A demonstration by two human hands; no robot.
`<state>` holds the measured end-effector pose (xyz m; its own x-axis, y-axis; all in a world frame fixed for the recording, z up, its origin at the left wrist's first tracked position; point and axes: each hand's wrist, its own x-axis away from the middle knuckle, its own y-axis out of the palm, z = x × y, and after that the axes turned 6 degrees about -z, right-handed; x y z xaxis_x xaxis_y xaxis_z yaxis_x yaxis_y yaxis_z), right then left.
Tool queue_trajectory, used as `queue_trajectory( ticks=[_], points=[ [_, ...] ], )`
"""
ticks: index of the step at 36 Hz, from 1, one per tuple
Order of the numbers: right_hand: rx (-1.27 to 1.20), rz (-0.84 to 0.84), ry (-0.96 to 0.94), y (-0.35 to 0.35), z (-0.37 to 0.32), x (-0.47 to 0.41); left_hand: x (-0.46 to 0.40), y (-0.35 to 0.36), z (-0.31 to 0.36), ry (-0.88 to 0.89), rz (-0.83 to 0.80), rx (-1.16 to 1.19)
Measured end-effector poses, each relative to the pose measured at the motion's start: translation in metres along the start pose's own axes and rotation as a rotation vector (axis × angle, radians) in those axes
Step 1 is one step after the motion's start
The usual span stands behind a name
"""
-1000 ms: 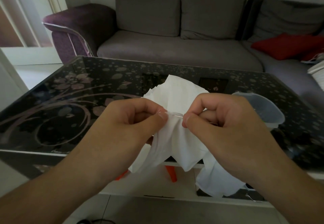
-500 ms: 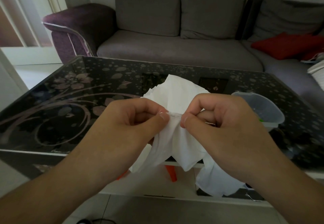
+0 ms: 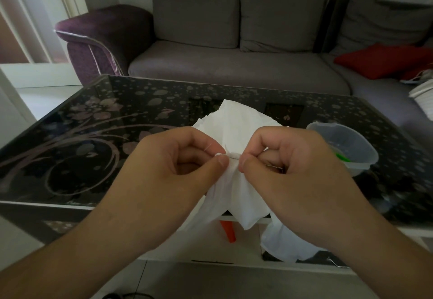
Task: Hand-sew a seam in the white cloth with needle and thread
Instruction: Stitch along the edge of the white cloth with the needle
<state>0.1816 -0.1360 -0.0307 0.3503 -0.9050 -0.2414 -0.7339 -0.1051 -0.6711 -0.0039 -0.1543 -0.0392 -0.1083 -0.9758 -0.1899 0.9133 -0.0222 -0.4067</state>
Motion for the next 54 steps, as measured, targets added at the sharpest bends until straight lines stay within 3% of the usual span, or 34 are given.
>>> queue_trajectory(
  ticks=[16, 26, 33, 36, 41, 54],
  points=[
    [-0.035, 0.063, -0.034, 0.018, -0.005, 0.004, 0.002, 0.003, 0.0, 0.045, 0.005, 0.013],
    [-0.087, 0.121, 0.042, 0.023, -0.01, 0.007, 0.002, 0.006, 0.001, 0.055, 0.004, 0.039],
    [-0.283, -0.02, 0.091, 0.015, -0.014, 0.008, 0.0, 0.001, -0.003, 0.058, 0.006, 0.033],
    [-0.247, -0.043, 0.074, 0.01, -0.007, 0.008, -0.002, 0.001, -0.005, 0.047, 0.027, 0.036],
    [-0.154, -0.037, 0.057, 0.007, -0.003, 0.005, -0.002, -0.001, -0.007, 0.062, 0.043, 0.024],
    [-0.222, -0.024, 0.094, 0.011, -0.01, 0.005, -0.001, -0.001, -0.01, 0.112, -0.003, -0.102]
  ],
)
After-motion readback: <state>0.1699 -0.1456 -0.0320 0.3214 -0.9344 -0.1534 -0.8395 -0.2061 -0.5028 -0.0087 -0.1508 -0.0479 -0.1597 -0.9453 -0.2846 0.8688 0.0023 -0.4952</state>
